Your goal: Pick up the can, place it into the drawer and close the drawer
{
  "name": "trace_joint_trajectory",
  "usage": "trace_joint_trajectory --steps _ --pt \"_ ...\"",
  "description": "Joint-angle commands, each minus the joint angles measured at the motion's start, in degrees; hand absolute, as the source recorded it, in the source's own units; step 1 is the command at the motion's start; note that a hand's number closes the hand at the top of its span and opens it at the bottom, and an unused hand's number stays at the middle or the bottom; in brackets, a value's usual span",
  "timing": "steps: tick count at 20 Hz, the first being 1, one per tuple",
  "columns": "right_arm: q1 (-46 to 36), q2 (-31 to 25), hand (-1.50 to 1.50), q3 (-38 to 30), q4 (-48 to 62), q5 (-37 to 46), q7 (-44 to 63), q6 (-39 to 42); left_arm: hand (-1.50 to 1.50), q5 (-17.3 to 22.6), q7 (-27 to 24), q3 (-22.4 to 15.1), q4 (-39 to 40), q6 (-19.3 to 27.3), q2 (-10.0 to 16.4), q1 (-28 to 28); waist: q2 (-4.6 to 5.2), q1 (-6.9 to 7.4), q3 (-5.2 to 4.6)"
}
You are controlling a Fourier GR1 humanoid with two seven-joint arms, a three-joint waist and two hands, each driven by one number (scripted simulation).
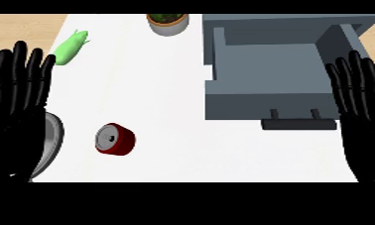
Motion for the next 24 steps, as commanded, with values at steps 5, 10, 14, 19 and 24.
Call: trace_joint_trajectory --steps 5,10,14,19,24 --pt "2.83 1.11 -1.50 -1.40 -3.80 -1.72 0.76 -0.94 -1.50 12.10 1.16 1.35 -13.48 -11.68 5.01 16.77 -1.14 0.51 -2.79" --pt "4.15 1.49 -1.50 -3.99 0.92 -0.36 10.98 -5.13 -1.50 14.23 12.31 7.02 -5.77 -7.88 5.99 21.53 -0.82 0.25 -2.79" --pt "3.33 1.18 -1.50 -5.30 2.69 -1.04 10.62 -4.80 -1.50 21.43 10.46 12.95 -7.82 -14.05 7.93 27.99 -0.82 0.21 -2.77" --pt "4.56 1.22 -1.50 -6.53 4.16 -2.11 7.35 -3.05 -1.50 25.70 15.52 17.30 -9.99 -15.46 7.78 26.45 -0.78 -0.10 -2.75" --pt "3.94 1.59 -1.50 -5.85 1.66 -0.74 10.16 -3.90 -1.50 16.30 13.64 11.75 -5.37 -14.57 3.01 21.33 -0.73 -0.38 -2.75"
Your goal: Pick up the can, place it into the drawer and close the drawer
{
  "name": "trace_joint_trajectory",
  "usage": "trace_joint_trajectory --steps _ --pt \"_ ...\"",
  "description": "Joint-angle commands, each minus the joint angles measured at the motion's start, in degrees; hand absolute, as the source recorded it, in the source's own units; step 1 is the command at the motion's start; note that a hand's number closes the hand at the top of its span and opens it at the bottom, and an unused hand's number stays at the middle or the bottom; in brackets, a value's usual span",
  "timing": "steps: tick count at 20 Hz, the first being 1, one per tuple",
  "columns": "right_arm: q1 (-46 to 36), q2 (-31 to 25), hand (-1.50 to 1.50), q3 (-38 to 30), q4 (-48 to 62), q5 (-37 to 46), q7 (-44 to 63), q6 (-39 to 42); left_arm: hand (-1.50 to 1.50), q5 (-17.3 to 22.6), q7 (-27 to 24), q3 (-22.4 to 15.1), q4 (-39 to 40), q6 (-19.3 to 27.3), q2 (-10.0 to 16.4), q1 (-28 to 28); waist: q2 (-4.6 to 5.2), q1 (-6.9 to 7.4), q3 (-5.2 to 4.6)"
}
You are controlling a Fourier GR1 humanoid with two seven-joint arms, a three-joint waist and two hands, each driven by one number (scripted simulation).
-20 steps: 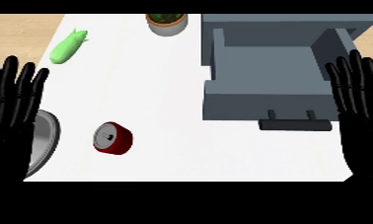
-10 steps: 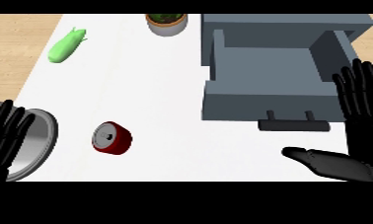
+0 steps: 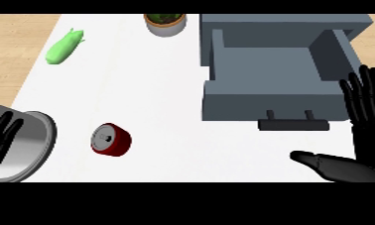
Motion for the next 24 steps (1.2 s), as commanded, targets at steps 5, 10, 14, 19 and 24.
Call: trace_joint_trajectory --steps 5,10,14,19,24 --pt "-2.12 -1.30 -1.50 -2.59 -0.45 -0.88 2.78 0.25 -1.50 -8.82 -2.50 -4.47 8.53 -0.77 -4.09 -5.24 0.06 -0.21 -0.02" --pt "1.22 0.49 -1.50 -1.82 1.01 0.28 -2.43 1.10 -1.50 -15.53 -9.63 -6.85 15.81 -0.95 -7.67 -4.01 0.08 -0.21 -0.02" --pt "5.72 -1.91 -1.50 -6.58 -2.24 -6.12 -4.38 6.05 -1.50 -18.73 -10.02 -9.67 13.23 -0.55 -9.58 0.92 -0.03 -0.25 0.00" --pt "0.37 -0.68 -1.50 -4.02 -3.08 -2.28 1.65 2.15 -1.50 -22.09 -20.06 -9.42 24.29 0.34 -9.84 0.44 0.04 -0.06 -0.03" --pt "3.55 -0.15 -1.50 -3.88 -6.89 -1.96 1.57 3.31 -1.50 -23.92 -24.87 -9.08 29.98 3.19 -10.00 -0.10 0.02 -0.18 -0.03"
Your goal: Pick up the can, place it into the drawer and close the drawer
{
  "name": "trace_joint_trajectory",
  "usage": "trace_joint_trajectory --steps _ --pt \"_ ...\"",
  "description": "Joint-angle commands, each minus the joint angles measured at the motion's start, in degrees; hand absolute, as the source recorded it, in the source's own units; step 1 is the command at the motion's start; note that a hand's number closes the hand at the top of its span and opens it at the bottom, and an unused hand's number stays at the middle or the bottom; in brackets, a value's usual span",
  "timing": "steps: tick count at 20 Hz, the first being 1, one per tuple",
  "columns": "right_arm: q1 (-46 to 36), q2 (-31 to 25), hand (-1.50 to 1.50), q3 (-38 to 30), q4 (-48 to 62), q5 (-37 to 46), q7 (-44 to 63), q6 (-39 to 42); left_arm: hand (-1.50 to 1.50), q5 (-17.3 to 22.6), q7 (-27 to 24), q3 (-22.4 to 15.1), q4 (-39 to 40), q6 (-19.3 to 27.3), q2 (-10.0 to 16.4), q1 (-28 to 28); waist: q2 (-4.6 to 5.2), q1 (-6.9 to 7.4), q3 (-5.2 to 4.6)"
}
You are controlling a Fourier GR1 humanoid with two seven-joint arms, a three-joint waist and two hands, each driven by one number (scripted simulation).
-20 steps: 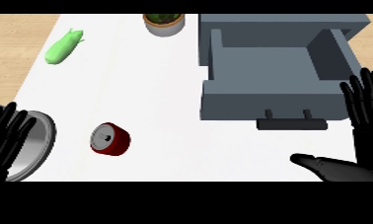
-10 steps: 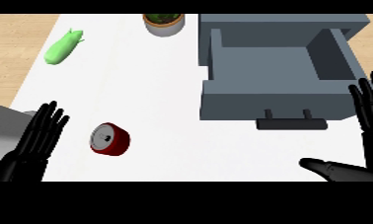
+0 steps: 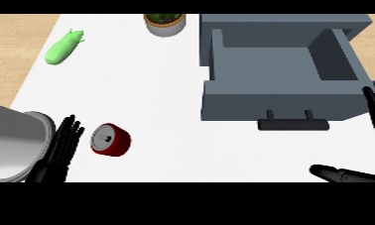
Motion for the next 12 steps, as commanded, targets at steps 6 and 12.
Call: trace_joint_trajectory --steps 6,12 --pt "3.62 0.84 -1.50 -0.19 -5.72 0.44 3.28 1.24 -1.50 0.27 -8.10 3.73 14.64 1.88 1.12 -5.07 0.01 -0.08 0.00" --pt "4.64 0.68 -1.50 -3.02 -7.51 -2.50 3.82 3.30 -1.50 -0.42 -11.51 5.56 24.00 2.42 2.47 -8.55 0.00 -0.16 0.00"
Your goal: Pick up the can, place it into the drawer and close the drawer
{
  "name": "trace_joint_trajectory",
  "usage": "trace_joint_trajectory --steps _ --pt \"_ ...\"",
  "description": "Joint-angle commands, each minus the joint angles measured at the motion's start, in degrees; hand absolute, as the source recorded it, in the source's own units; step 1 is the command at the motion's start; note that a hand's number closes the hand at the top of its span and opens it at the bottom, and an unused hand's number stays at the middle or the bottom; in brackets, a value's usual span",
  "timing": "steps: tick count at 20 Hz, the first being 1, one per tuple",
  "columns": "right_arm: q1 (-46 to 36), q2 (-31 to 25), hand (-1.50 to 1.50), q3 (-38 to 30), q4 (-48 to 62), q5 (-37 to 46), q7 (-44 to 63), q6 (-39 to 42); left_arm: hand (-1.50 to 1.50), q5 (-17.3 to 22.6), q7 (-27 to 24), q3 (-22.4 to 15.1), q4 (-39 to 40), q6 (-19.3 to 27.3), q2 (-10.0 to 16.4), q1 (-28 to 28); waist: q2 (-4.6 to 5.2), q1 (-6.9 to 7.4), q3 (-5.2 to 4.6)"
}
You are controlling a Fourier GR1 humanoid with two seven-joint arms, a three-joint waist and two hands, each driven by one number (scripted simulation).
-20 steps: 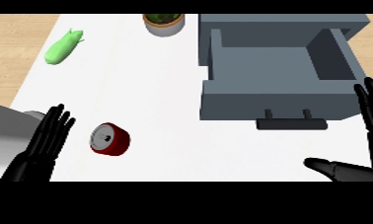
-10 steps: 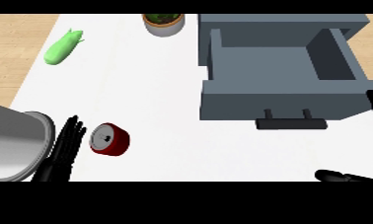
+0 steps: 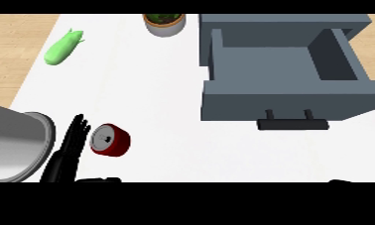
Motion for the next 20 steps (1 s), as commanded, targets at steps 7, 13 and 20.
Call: trace_joint_trajectory --steps 7,13,20 --pt "-3.06 -0.68 -1.50 -3.03 1.62 -0.09 1.25 0.43 -1.50 -0.13 -7.86 3.00 18.64 0.85 1.90 -8.13 0.03 0.04 0.00" --pt "-4.81 -2.39 -1.50 -4.61 -1.71 -1.94 6.59 0.60 -1.50 -0.26 -13.87 3.99 28.47 2.71 1.91 -11.72 0.02 -0.02 -0.01" --pt "-0.46 3.00 -1.50 -1.33 2.72 2.88 -4.09 2.50 -1.50 1.18 -18.38 5.99 42.63 1.77 4.06 -23.68 0.09 -0.25 -0.01"
